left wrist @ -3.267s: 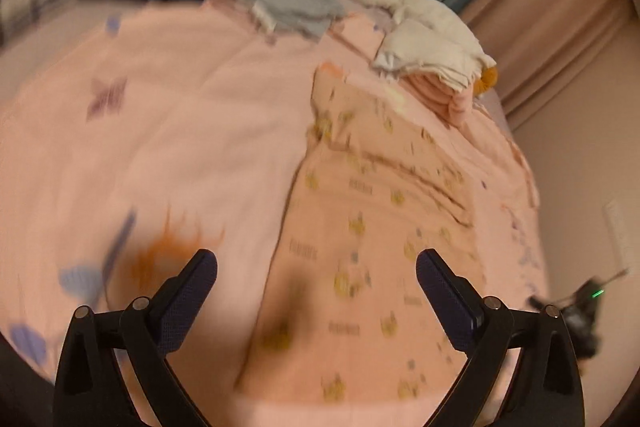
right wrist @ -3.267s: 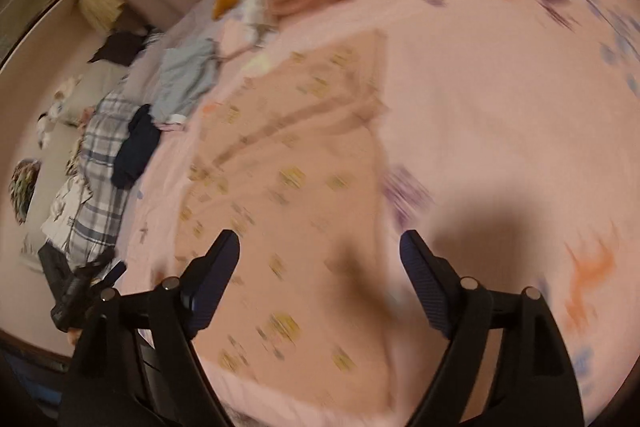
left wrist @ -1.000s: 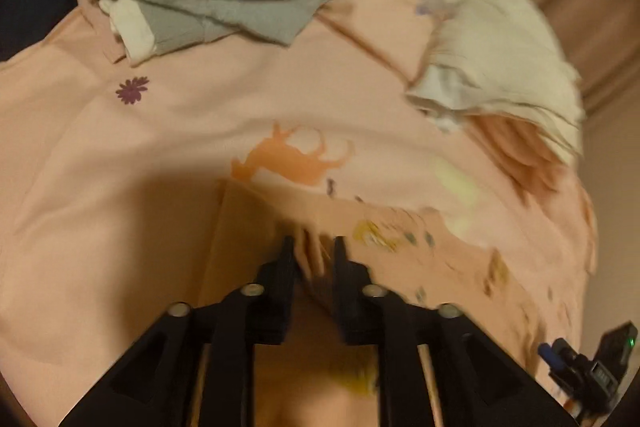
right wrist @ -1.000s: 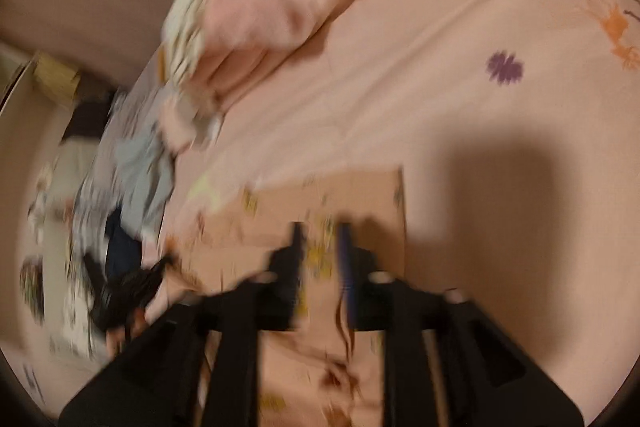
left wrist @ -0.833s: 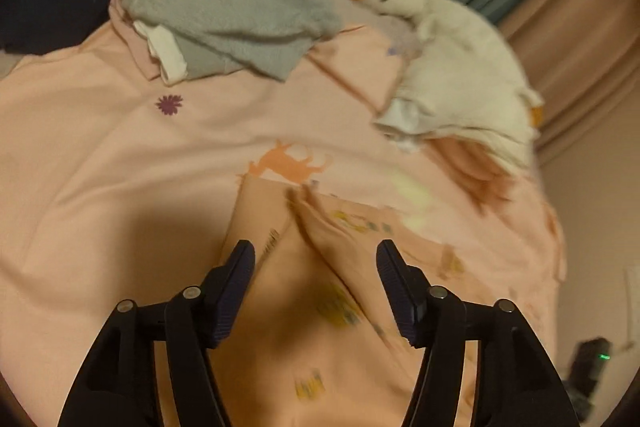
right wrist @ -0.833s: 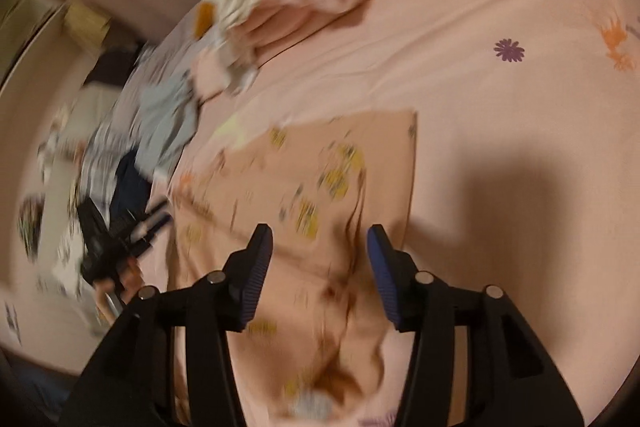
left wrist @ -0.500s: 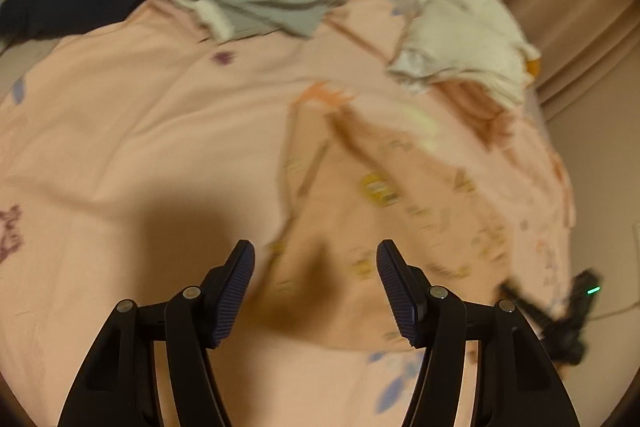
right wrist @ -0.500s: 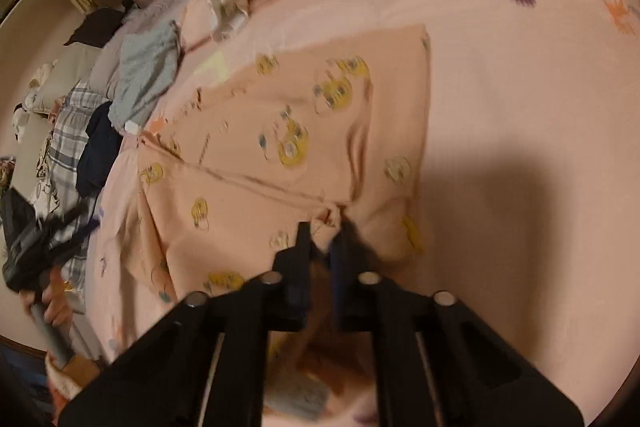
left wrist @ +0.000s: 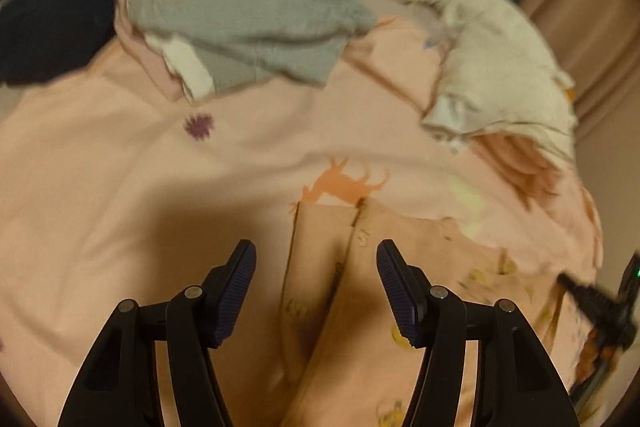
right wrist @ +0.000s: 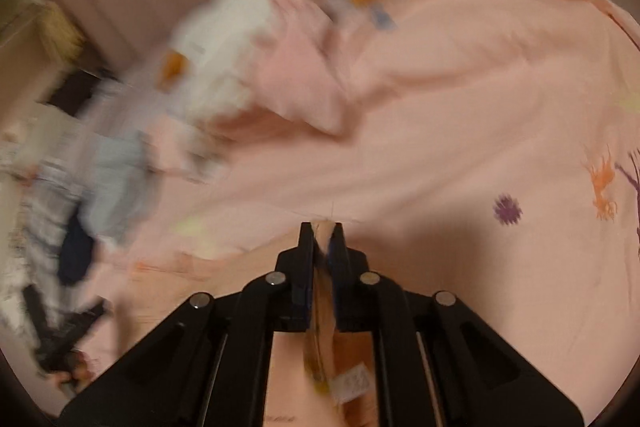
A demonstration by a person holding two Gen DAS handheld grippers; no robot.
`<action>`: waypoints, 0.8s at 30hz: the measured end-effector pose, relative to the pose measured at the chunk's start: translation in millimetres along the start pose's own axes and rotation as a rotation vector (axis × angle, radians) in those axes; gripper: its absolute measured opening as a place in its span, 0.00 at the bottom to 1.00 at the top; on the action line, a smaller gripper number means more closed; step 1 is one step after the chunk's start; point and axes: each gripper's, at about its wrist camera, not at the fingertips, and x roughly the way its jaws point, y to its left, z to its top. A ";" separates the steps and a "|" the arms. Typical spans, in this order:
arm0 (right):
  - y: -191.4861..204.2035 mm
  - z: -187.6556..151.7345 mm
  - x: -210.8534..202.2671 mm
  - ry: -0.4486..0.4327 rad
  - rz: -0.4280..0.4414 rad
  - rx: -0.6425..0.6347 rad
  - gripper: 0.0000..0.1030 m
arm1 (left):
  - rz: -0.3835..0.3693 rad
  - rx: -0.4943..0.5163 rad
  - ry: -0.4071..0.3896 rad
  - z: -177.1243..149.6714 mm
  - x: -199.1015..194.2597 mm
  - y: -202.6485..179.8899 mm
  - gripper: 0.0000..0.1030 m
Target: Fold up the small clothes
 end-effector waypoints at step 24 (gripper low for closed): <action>-38.9 -48.4 -15.5 0.069 -0.026 -0.154 0.40 | -0.103 0.189 0.007 14.6 12.3 -42.5 0.36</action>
